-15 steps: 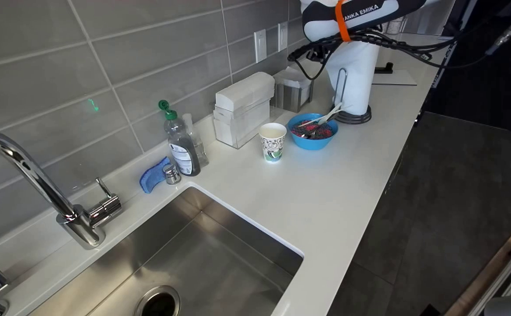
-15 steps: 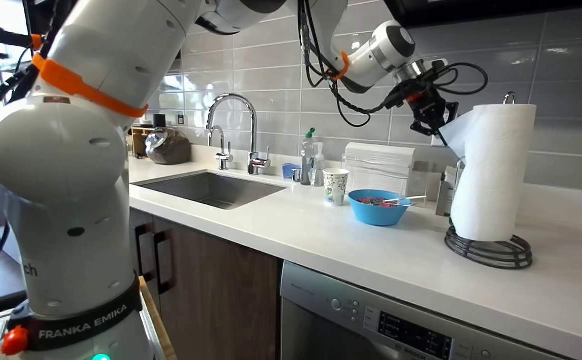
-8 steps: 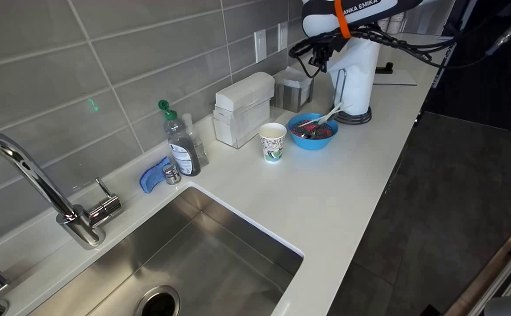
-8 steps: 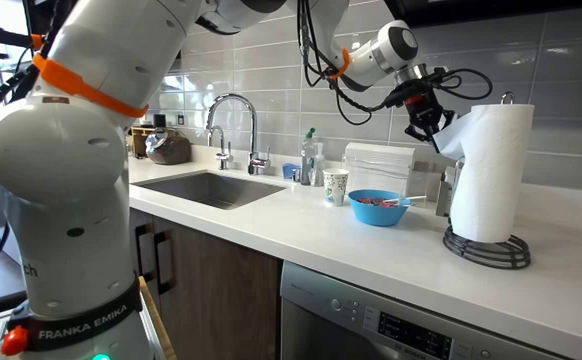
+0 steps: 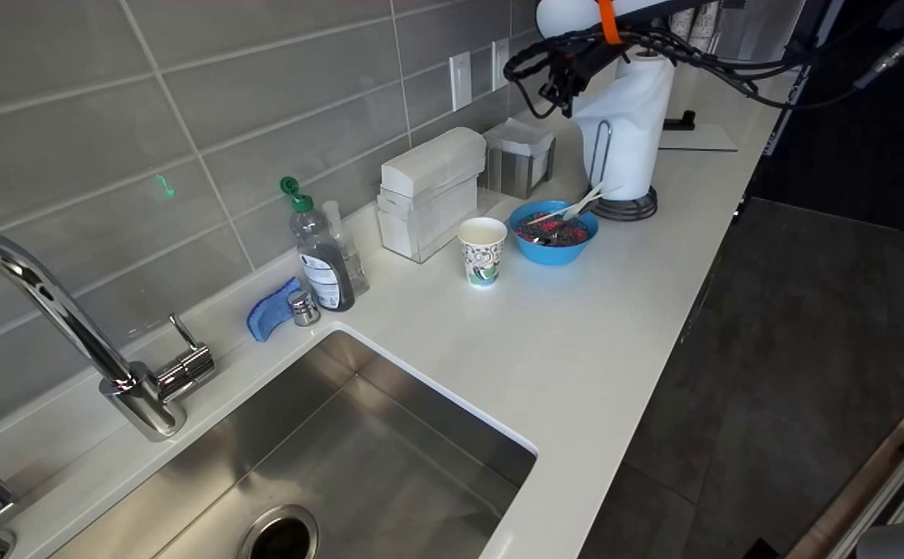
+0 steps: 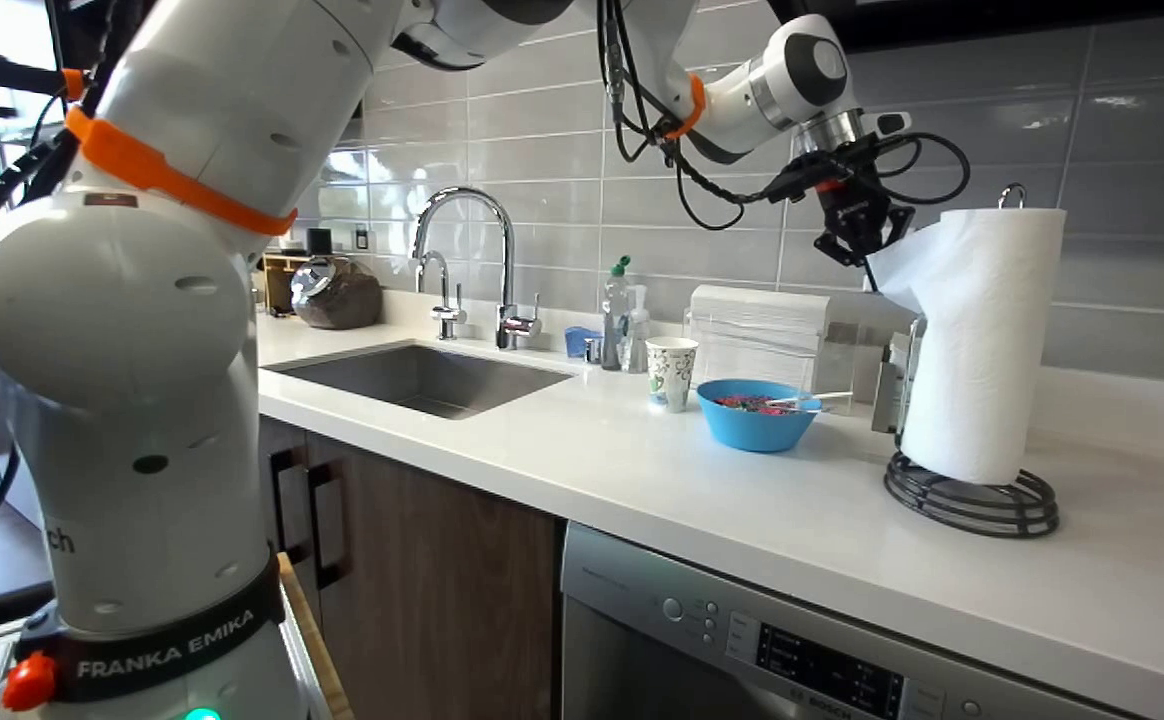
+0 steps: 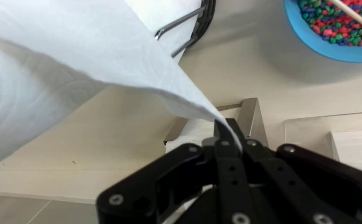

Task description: Rip up a paper towel on the table

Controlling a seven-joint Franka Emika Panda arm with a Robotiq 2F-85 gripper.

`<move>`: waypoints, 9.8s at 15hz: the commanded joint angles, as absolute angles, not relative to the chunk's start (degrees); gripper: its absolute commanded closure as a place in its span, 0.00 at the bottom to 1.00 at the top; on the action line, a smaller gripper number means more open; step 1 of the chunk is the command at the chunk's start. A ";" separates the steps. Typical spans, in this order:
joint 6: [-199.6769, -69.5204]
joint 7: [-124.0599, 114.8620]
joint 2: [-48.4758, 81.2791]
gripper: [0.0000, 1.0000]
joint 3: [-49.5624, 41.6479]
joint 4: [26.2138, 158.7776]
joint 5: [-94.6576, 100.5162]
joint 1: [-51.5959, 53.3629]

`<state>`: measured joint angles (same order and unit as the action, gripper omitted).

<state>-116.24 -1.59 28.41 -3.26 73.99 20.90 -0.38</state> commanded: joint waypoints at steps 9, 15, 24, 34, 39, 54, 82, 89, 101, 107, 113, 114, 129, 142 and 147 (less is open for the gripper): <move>-128.35 -13.72 31.93 1.00 -5.25 72.54 16.37 0.33; -129.13 -14.81 32.23 1.00 -7.22 72.64 18.30 0.99; -126.07 -22.76 32.73 1.00 -12.09 70.76 23.37 3.94; -109.94 -50.58 38.51 1.00 -15.59 57.17 23.26 6.22; -100.82 -63.23 42.17 1.00 -16.23 49.36 22.28 6.44; -121.81 -64.82 43.07 1.00 -14.30 51.13 28.60 6.39; -122.38 -17.66 38.44 1.00 -12.27 69.79 28.50 6.14; -118.49 -13.09 38.52 1.00 -12.15 71.30 28.95 5.54; -117.70 -11.12 39.28 1.00 -13.22 75.36 32.19 4.62; -118.43 -10.88 39.14 1.00 -12.73 78.85 34.08 4.54; -118.23 -11.07 39.45 1.00 -12.24 81.64 34.80 4.63; -118.15 -11.18 39.55 1.00 -12.18 81.91 34.90 4.62; -120.36 -15.52 34.18 1.00 -9.12 79.07 24.94 4.15; -130.40 -9.33 28.19 1.00 -6.04 84.49 25.80 5.73; -133.77 -5.80 26.80 1.00 -5.16 87.55 26.54 6.35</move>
